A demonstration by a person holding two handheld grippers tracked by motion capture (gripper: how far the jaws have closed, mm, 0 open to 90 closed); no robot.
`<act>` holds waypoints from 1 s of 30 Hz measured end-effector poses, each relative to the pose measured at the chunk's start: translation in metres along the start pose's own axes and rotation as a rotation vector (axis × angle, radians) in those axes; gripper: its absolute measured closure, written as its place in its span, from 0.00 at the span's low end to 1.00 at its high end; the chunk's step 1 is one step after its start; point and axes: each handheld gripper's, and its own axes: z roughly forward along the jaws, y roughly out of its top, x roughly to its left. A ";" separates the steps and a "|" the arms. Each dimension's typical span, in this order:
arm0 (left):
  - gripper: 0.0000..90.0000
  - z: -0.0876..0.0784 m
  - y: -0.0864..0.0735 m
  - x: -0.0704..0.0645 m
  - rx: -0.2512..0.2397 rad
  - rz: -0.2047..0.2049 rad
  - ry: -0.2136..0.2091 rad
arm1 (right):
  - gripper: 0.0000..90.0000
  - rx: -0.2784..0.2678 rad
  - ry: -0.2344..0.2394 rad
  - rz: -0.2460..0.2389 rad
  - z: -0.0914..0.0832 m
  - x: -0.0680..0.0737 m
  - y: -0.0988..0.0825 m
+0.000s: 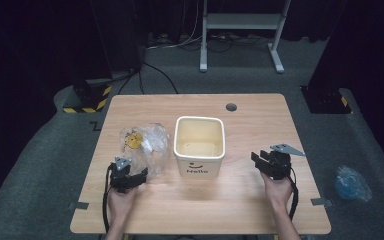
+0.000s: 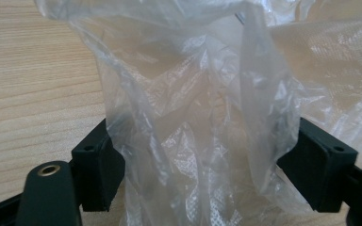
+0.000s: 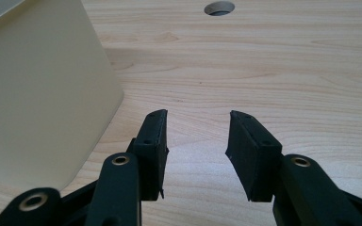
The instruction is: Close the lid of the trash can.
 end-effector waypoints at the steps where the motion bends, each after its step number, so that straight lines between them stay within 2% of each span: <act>1: 0.25 0.000 0.000 0.000 0.000 0.000 -0.001 | 0.64 0.000 0.002 0.002 0.000 0.000 -0.001; 30: 0.25 0.000 0.000 0.000 0.004 0.007 0.002 | 0.64 0.035 -0.002 0.015 0.015 0.001 -0.015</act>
